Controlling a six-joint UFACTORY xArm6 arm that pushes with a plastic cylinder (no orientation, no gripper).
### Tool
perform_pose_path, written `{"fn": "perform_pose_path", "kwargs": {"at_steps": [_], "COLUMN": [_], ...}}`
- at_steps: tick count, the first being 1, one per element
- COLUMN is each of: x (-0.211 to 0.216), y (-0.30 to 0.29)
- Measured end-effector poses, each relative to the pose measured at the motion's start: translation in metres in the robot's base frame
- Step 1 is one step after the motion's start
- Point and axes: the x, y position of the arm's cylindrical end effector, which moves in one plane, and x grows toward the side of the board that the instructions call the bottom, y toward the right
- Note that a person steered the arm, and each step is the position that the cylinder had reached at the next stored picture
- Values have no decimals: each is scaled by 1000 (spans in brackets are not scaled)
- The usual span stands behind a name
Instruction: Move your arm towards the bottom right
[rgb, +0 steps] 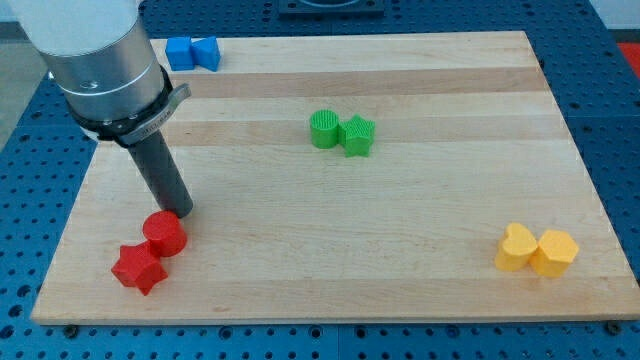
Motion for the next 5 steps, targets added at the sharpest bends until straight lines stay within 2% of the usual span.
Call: {"fn": "perform_pose_path", "kwargs": {"at_steps": [1,3,4,5], "x": [-3,-21,11,43], "y": [-1,-89,-117,-115]}}
